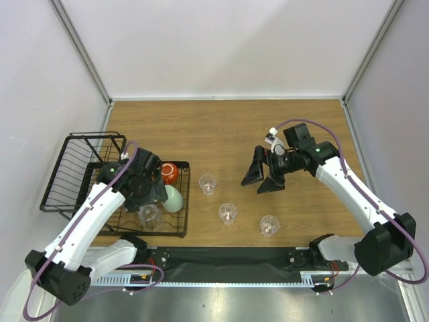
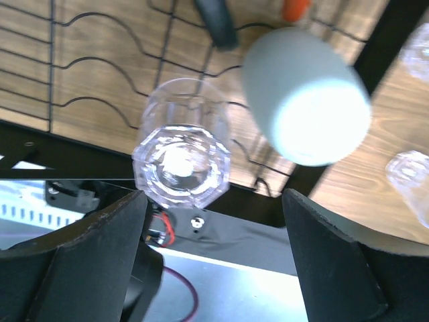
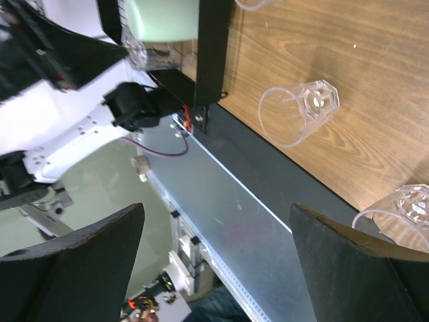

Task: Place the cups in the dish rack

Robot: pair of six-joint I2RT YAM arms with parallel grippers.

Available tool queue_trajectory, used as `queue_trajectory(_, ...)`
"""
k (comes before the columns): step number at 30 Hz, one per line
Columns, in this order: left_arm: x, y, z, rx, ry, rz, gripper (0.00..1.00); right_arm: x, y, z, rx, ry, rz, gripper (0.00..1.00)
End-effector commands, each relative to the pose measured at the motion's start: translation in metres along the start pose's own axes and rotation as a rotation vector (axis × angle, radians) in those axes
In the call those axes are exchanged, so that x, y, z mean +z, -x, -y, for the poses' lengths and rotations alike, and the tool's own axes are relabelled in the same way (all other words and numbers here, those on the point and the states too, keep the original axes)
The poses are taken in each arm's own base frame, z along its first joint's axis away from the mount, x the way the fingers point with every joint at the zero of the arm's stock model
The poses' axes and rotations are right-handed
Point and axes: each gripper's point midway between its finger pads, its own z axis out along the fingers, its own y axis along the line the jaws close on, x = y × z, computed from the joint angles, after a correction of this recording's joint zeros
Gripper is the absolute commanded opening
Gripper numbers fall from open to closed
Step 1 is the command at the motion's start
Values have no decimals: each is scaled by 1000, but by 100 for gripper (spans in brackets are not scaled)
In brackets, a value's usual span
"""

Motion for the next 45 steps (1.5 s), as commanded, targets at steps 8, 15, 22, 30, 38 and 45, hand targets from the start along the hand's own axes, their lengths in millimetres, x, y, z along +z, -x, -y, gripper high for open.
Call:
queue_trajectory(8,-55,17,13,27,-135,46,92,28,-17,5,-90,-166,-31,87)
queue_trajectory(15,-77,27,28,53,-269,120,96,32,-28,37,-136,-352,-27,88)
queue_trajectory(22,-73,19,45,8,-367,95,97,39,-12,44,-152,-407,18,88)
queue_trajectory(30,-77,13,54,-11,-437,75,97,74,26,44,-82,-436,50,71)
queue_trajectory(38,-80,1,55,-46,-487,52,96,121,71,31,-87,-459,74,50)
queue_trajectory(45,-86,-12,62,-75,-586,25,96,164,82,26,-130,-494,38,52)
